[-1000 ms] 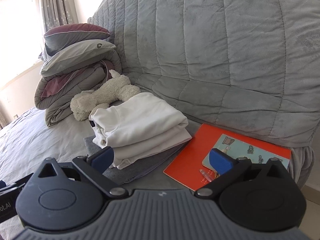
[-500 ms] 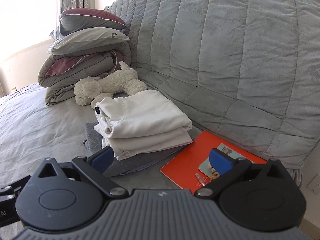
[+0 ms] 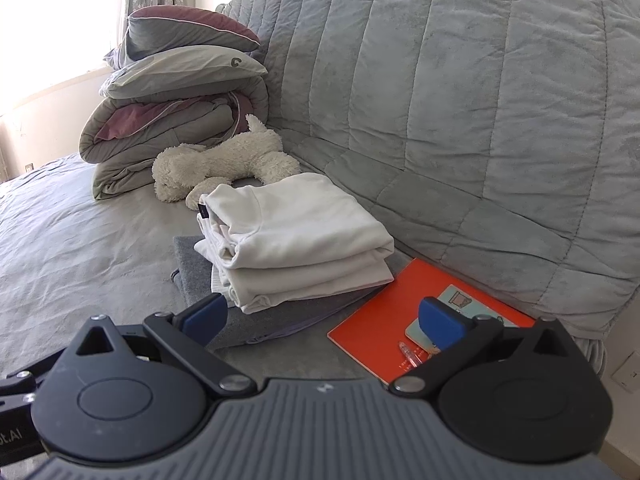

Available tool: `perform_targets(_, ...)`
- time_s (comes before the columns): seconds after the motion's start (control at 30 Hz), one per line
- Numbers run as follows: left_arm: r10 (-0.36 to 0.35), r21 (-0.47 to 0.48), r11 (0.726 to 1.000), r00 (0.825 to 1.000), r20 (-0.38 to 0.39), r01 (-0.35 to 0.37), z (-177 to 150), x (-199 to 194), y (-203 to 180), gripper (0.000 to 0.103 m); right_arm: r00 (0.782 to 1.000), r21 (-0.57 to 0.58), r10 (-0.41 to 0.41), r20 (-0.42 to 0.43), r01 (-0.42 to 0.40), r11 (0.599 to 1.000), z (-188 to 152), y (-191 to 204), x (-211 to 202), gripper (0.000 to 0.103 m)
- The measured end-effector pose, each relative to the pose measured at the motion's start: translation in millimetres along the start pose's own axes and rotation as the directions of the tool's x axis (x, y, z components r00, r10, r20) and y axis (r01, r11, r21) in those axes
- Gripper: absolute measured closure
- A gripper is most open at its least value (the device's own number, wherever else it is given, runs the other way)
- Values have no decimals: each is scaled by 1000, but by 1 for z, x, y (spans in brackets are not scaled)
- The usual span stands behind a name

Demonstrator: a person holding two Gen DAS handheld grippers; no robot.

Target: Fold clothes

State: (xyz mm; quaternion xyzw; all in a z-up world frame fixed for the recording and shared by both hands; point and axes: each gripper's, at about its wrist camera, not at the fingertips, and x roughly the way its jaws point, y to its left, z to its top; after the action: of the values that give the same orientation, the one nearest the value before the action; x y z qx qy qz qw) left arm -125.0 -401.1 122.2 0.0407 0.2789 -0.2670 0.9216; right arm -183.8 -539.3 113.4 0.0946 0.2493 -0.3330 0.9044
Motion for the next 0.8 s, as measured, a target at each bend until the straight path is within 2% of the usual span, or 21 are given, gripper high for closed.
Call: perform_targets(0.8,-3,5,1000,999,-48,3,-1,10,0,1,1000,-23,9,-19,-9,1000,-2,10,1,0)
